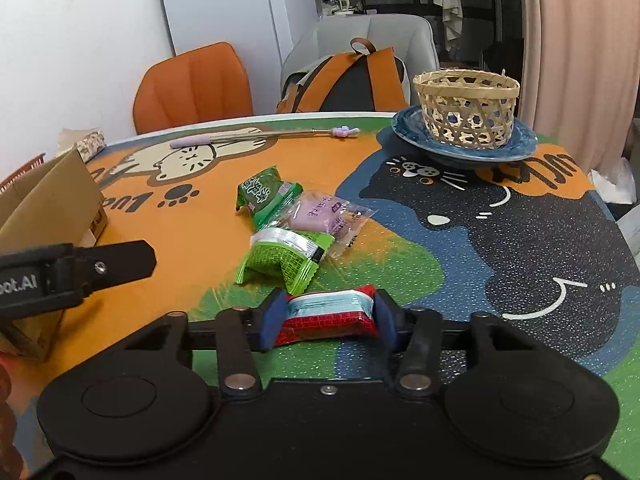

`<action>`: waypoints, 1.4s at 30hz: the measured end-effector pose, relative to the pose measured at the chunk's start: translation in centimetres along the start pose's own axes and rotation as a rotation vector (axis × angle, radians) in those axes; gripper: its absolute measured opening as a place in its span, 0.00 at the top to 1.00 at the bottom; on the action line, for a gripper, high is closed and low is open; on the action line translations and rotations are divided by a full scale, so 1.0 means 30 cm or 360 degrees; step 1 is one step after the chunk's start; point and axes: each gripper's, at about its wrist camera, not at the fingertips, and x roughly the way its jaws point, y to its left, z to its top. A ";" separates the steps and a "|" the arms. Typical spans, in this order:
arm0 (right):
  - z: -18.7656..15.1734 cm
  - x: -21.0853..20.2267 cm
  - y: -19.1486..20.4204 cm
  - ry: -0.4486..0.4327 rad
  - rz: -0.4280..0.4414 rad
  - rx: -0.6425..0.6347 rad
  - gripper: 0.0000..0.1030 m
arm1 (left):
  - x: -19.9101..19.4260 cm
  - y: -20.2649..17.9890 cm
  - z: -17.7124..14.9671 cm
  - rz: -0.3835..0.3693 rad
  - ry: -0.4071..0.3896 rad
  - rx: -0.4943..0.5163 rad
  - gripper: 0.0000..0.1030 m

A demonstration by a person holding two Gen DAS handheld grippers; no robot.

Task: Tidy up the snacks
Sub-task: 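Grasp the red-and-white wrapped bar with the right tool while the left tool grasps the green-and-white pack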

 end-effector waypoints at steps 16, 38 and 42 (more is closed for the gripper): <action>0.017 -0.019 -0.190 -0.0096 -0.0056 0.0223 0.61 | 0.070 -0.128 0.003 -0.0004 0.0022 0.0117 0.17; 0.014 -0.025 -0.281 -0.0126 -0.0090 0.0407 0.57 | 0.251 -0.249 -0.033 -0.0048 0.0070 0.0218 0.36; 0.016 -0.026 -0.268 -0.0132 -0.0101 0.0382 0.32 | 0.243 -0.228 -0.025 -0.0093 0.0062 0.0201 0.62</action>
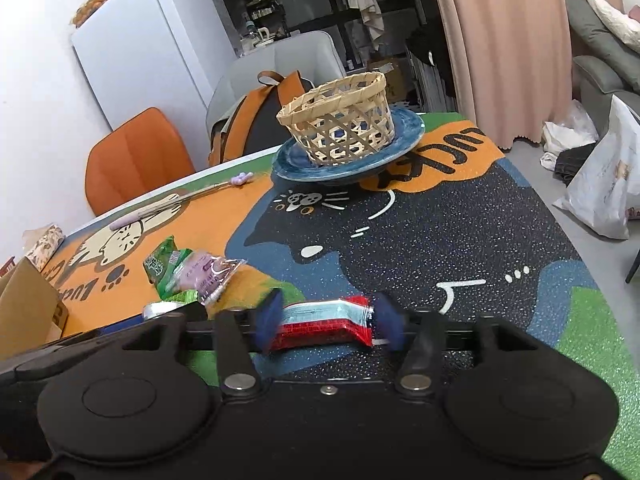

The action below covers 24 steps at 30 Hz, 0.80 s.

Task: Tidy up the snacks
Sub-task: 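Grasp the red-and-white wrapped bar with the right tool while the left tool grasps the green-and-white pack, then carry both snacks over the box and open both tools to drop them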

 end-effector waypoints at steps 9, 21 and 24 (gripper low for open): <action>-0.029 0.020 0.081 0.0014 -0.0058 -0.0219 0.27 | -0.046 0.073 -0.006 0.0006 -0.0006 -0.0082 0.63; -0.058 0.033 0.174 0.0019 -0.0238 -0.0457 0.48 | -0.111 0.162 -0.013 -0.0004 -0.0013 -0.0175 0.63; -0.049 0.025 0.179 0.0038 -0.0240 -0.0428 0.53 | -0.142 0.175 -0.008 -0.0030 -0.0041 -0.0183 0.63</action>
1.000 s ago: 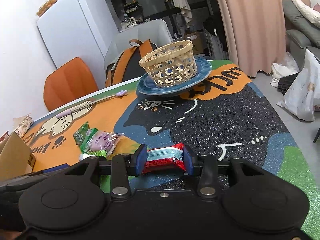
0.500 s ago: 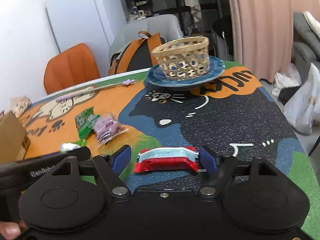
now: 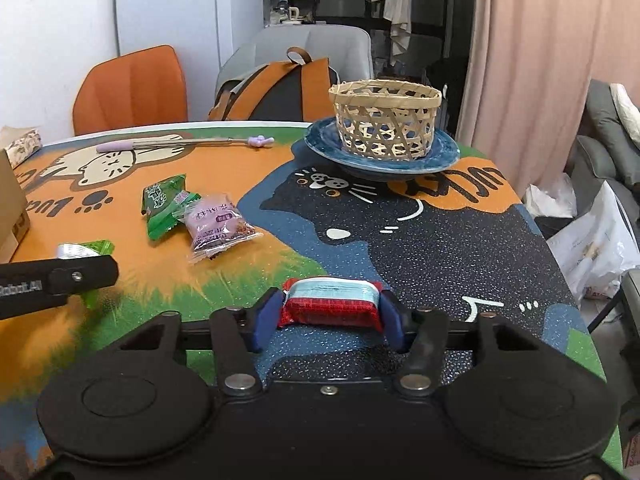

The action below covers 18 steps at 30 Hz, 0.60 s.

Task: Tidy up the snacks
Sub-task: 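Carry both snacks over the box and open both tools to drop them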

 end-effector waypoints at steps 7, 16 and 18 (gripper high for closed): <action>0.036 -0.088 0.042 -0.0083 0.0047 0.0018 0.53 | -0.094 0.040 0.020 -0.0019 -0.0069 -0.0035 0.63; 0.088 -0.210 0.141 -0.0186 0.0112 -0.0020 0.53 | -0.229 0.104 0.042 -0.0035 -0.0167 -0.0105 0.63; 0.093 -0.228 0.162 -0.0196 0.0123 -0.0030 0.53 | -0.256 0.114 0.044 -0.0039 -0.0182 -0.0107 0.63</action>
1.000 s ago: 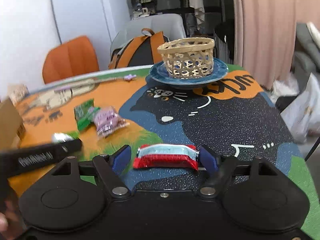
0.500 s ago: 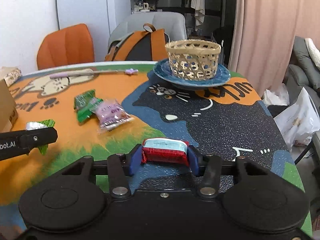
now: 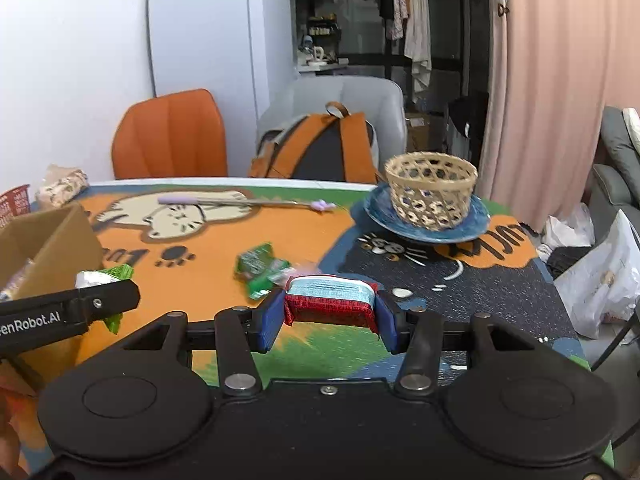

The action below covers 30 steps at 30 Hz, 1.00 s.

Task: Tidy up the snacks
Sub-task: 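Carry both snacks over the box and open both tools to drop them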

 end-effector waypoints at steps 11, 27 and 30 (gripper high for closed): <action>0.025 -0.074 0.071 -0.0060 0.0077 -0.0024 0.53 | -0.111 0.027 0.033 0.0006 -0.0083 0.0005 0.63; 0.079 -0.060 0.259 -0.0097 0.0277 -0.0087 0.53 | -0.206 0.233 0.110 0.0240 -0.0185 -0.0106 0.63; 0.085 -0.053 0.297 -0.0096 0.0303 -0.0099 0.53 | -0.225 0.284 0.116 0.0288 -0.0184 -0.0128 0.63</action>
